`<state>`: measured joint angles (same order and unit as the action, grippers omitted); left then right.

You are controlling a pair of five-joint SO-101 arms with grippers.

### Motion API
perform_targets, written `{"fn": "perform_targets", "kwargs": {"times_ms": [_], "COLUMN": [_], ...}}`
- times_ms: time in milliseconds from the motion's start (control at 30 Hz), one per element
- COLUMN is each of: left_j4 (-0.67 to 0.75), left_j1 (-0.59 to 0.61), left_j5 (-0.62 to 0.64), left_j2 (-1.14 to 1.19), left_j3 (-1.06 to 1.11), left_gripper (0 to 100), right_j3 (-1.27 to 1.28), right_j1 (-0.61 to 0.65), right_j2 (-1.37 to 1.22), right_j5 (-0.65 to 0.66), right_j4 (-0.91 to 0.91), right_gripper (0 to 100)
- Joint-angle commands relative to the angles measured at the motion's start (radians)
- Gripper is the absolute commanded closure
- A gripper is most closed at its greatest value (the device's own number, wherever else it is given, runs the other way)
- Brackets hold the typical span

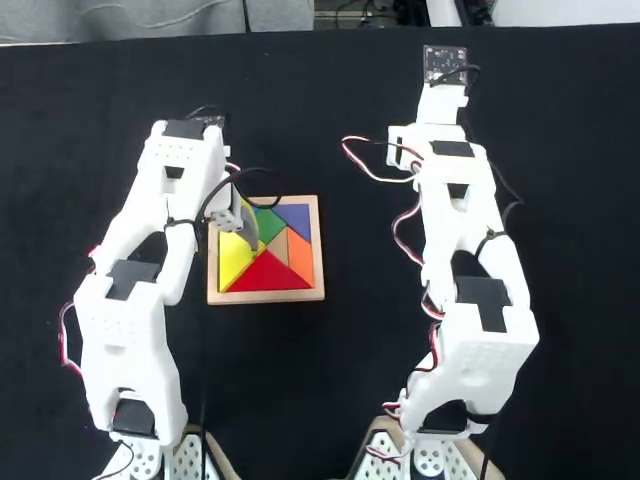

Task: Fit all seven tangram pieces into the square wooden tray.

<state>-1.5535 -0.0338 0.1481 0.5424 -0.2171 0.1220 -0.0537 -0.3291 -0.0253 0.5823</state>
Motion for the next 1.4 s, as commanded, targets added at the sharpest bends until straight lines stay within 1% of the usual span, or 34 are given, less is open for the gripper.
{"fn": "perform_targets", "kwargs": {"times_ms": [0, 200, 500, 567, 633, 667, 900, 967, 1067, 1167, 1233, 1367], "left_j4": [-0.005, 0.015, -0.044, -0.087, -0.19, -0.213, -0.204, -0.204, -0.193, -0.133, -0.106, -0.075], "left_j1": [-0.015, 0.028, 0.039, 0.03, 0.008, -0.002, -0.008, 0.018, 0.105, 0.206, 0.243, 0.278], "left_j5": [-0.009, -0.009, -0.026, -0.032, -0.034, -0.035, -0.038, -0.037, -0.037, -0.028, -0.026, -0.035], "left_j2": [0.043, 0.063, 0.021, -0.012, -0.081, -0.123, -0.551, -0.647, -0.746, -0.818, -0.876, -1.011], "left_j3": [-0.01, -0.058, -0.099, -0.117, -0.191, -0.222, -0.232, -0.232, -0.237, -0.257, -0.308, -0.414], "left_gripper": [68, 68, 68, 68, 68, 68, 68, 68, 68, 68, 68, 69], "right_j3": [-0.03, -0.03, -0.03, -0.03, -0.03, -0.03, -0.024, -0.025, -0.064, -0.13, -0.174, -0.297], "right_j1": [0.014, 0.014, 0.014, 0.014, 0.014, 0.014, 0.014, 0.014, 0.012, -0.005, -0.006, 0.008], "right_j2": [0.024, 0.024, 0.025, 0.027, 0.027, 0.027, 0.028, 0.028, 0.044, 0.108, 0.176, 0.378], "right_j5": [0.009, 0.009, 0.009, 0.009, 0.009, 0.009, 0.009, 0.009, 0.009, 0.003, 0.002, 0.009], "right_j4": [-0.012, -0.012, -0.012, -0.012, -0.012, -0.012, -0.011, -0.002, 0.066, 0.195, 0.302, 0.568], "right_gripper": [98.4, 98.4, 98.4, 98.4, 98.4, 98.4, 98.5, 98.6, 98.6, 98.6, 98.6, 98.5]}}
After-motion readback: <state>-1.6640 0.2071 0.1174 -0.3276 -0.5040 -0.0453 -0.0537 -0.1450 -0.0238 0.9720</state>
